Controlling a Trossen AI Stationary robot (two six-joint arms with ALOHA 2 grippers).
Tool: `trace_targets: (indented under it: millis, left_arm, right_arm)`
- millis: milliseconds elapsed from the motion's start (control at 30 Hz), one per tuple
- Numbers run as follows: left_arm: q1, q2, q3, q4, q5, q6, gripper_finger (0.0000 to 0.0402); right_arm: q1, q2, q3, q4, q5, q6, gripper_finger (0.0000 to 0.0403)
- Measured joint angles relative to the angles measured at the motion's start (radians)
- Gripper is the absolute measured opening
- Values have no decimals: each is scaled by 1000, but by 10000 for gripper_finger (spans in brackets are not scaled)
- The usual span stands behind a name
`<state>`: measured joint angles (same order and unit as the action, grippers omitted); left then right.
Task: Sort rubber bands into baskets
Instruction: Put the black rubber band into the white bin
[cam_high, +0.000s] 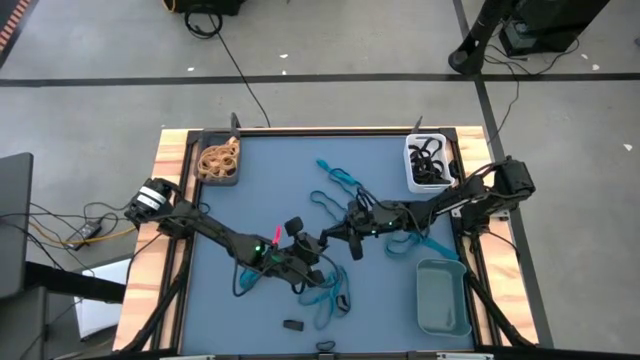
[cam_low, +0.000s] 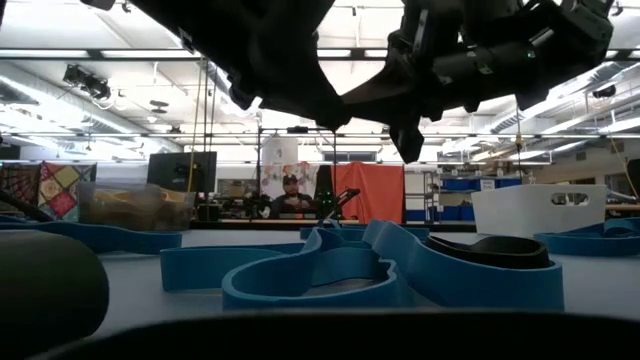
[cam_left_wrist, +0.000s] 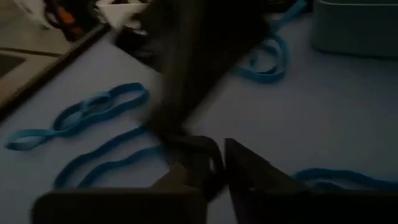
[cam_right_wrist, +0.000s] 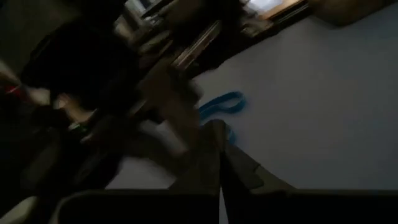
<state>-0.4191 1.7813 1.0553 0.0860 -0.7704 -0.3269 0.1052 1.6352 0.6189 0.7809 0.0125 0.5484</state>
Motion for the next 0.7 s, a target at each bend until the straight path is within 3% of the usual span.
trace_targets:
  millis: [200, 300, 533, 700]
  left_arm:
    - [-1, 0, 1, -27, 4, -30, 147]
    - [-2, 0, 8, -108, 32, -91, 176]
    - [-7, 0, 35, -383, 175, -331, 185]
    - [-54, 0, 35, -485, 208, -437, 186]
  right_arm:
    - [-43, 0, 0, -88, 45, -29, 7]
    - [-74, -1, 0, -137, 55, -51, 7]
    - [-146, -77, 0, -311, 88, -113, 7]
    - [-159, -223, 0, -566, 257, -190, 7]
